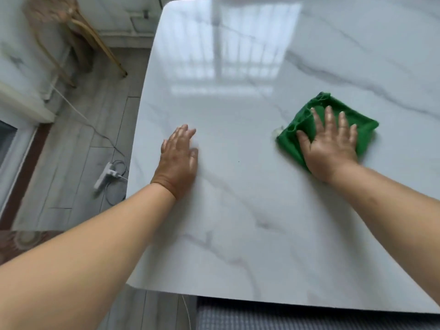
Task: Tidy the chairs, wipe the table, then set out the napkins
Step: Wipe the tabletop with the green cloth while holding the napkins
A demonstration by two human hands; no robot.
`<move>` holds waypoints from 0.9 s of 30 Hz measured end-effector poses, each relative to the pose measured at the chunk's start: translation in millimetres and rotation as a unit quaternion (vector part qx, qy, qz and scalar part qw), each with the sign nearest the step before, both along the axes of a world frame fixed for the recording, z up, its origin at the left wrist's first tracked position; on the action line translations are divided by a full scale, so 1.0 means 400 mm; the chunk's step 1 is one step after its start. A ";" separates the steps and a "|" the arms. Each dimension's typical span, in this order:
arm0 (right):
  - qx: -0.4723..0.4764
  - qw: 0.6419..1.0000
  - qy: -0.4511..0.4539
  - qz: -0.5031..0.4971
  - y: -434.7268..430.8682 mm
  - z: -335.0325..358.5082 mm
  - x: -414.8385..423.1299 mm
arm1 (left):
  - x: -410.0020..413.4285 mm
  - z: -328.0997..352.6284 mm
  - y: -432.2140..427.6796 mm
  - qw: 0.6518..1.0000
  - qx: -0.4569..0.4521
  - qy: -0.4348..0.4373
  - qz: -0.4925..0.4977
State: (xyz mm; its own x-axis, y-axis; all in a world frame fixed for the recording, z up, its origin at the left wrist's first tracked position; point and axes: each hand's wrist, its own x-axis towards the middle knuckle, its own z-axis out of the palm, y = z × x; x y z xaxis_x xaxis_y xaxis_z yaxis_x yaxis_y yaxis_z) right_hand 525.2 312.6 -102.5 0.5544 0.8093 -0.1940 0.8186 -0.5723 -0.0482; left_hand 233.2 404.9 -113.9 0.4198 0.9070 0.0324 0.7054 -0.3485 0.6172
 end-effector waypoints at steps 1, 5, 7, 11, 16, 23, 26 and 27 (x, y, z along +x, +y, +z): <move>-0.004 1.000 0.005 -0.012 0.051 -0.005 -0.046 | -0.029 0.017 0.003 0.999 0.003 -0.027 0.017; 0.006 0.991 0.015 0.136 0.178 -0.007 -0.250 | -0.100 0.090 0.036 0.993 0.080 -0.036 0.082; 0.012 0.973 0.030 0.230 0.190 -0.004 -0.389 | -0.151 0.106 0.046 0.990 0.077 0.008 0.115; 0.007 0.910 0.075 0.408 0.098 0.003 -0.611 | -0.209 0.096 0.014 0.983 0.056 0.058 0.167; 0.013 0.832 0.110 0.543 -0.104 -0.007 -0.624 | -0.164 0.080 -0.055 0.979 0.032 0.082 0.186; 0.036 0.853 0.079 0.515 -0.327 -0.024 -0.312 | 0.063 0.085 -0.190 0.982 0.021 0.085 0.165; 0.036 0.873 0.062 0.482 -0.405 -0.019 -0.138 | 0.201 0.075 -0.260 0.985 0.013 0.085 0.149; 0.034 0.880 0.063 0.470 -0.425 -0.017 -0.092 | 0.231 0.070 -0.279 0.985 0.009 0.090 0.145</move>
